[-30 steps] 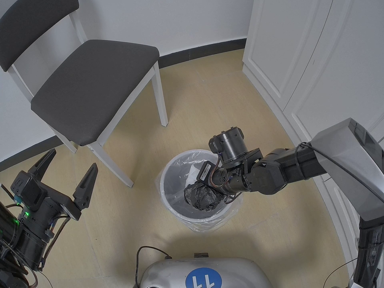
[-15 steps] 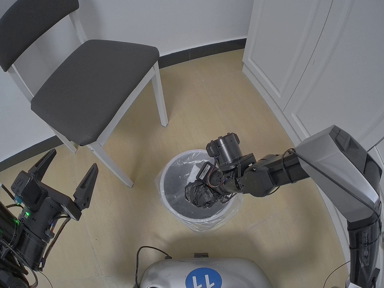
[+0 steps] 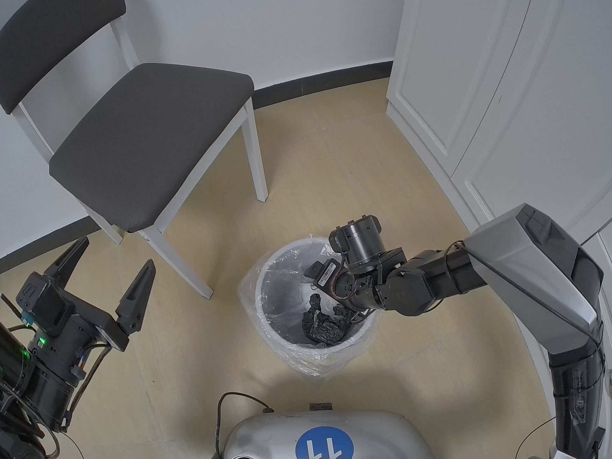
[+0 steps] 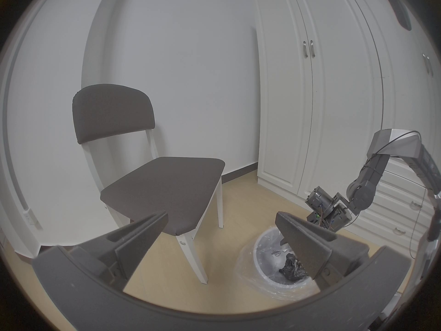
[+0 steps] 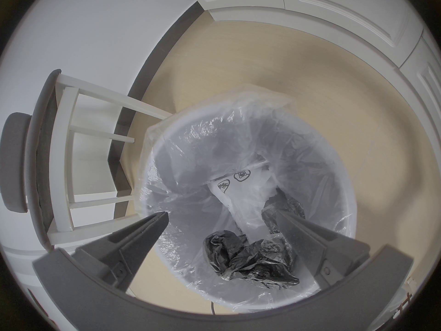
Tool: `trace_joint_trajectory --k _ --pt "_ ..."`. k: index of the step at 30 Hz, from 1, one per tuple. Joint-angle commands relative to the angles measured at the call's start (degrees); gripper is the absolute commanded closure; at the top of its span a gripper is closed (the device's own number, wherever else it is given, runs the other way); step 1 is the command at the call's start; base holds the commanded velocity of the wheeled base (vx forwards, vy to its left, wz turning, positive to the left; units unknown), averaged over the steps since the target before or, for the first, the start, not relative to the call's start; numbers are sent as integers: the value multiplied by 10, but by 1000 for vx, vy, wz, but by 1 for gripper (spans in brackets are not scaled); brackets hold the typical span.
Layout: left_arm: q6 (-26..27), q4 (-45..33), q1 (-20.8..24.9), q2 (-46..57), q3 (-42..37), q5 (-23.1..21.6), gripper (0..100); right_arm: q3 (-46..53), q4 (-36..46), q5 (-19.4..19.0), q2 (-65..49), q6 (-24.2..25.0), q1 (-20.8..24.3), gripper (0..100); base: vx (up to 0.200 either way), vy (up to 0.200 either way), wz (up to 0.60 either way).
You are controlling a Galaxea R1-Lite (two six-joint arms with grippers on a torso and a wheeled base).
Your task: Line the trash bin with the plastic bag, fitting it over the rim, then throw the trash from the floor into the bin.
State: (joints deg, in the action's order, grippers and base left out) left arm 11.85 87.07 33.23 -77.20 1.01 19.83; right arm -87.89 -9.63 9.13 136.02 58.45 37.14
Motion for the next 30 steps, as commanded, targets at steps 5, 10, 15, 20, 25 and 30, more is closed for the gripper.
trace_joint_trajectory --k 5,10,15,20,25,30 --pt "0 0 0 0 -10 0 0 7 1 6 -23 -4 0 0 0 0 0" --pt "0 0 0 1 -10 0 0 34 1 7 -80 -17 4 0 0 0 0" --pt "0 0 0 1 -10 0 0 65 1 7 -124 -53 8 0 0 0 0" --pt "0 0 0 2 -10 0 0 187 1 22 -248 -197 20 0 0 0 0" --pt "0 0 0 2 -10 1 0 316 -8 27 -343 -366 17 0 0 0 0" --pt "0 0 0 3 -10 1 0 426 -73 68 -407 -504 6 0 0 0 0"
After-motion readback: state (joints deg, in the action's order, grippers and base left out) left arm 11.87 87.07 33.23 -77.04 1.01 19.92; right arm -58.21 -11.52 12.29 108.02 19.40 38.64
